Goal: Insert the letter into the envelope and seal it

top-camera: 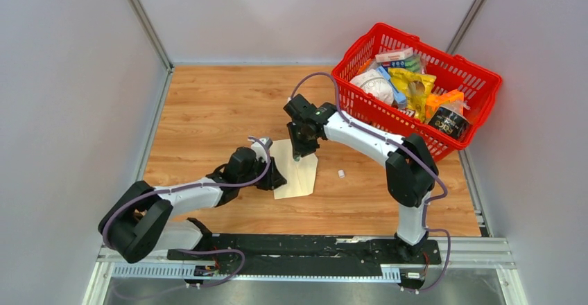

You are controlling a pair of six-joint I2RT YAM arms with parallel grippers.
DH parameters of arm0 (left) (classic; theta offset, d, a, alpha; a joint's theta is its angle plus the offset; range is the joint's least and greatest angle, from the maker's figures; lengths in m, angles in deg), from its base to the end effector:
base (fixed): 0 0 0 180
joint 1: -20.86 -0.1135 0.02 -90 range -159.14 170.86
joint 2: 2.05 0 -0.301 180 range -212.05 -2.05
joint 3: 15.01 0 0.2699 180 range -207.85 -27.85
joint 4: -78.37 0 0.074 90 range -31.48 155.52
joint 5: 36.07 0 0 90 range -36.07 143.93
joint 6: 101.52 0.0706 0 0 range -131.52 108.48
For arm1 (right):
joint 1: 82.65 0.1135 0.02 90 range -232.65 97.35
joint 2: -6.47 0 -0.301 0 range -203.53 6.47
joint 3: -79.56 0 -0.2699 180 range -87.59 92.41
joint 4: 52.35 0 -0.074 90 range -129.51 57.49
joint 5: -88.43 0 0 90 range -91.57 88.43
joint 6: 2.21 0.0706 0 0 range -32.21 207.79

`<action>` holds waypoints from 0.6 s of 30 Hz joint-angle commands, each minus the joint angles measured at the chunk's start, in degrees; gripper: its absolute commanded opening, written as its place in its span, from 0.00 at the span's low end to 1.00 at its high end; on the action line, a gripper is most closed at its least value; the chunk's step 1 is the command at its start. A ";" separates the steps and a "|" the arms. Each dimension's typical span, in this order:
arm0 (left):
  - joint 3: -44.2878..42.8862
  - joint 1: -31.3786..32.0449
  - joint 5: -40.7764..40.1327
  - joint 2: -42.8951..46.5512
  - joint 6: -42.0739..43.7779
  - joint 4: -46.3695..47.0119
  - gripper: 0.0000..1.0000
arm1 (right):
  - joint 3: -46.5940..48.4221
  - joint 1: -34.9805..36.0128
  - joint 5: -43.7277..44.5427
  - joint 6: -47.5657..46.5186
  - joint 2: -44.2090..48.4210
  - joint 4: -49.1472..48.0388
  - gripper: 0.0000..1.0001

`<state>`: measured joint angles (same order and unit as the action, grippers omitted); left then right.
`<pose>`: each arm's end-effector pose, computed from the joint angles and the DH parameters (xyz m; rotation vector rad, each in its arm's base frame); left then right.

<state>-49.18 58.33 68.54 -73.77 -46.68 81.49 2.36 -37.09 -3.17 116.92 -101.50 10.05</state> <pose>0.1931 -0.1705 0.1544 0.2037 2.3188 -0.9646 0.3044 0.3133 0.2419 -0.4112 2.7936 0.3710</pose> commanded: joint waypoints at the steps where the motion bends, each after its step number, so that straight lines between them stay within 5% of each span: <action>1: 0.93 0.06 0.51 -2.71 -5.62 4.34 0.29 | 2.86 1.63 0.02 0.49 -2.25 -1.66 0.00; 7: -0.21 0.06 -4.06 -4.48 -8.17 -3.46 0.11 | 2.51 2.08 0.02 1.02 -3.92 -2.63 0.00; 18: -13.82 -0.03 -14.08 -6.14 1.49 -31.42 0.13 | 4.00 2.08 0.20 1.02 -5.50 -2.36 0.00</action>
<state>-58.12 58.31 59.08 -78.17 -50.02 61.60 3.14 -35.16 -3.15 117.53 -105.96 9.03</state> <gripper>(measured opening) 0.138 0.258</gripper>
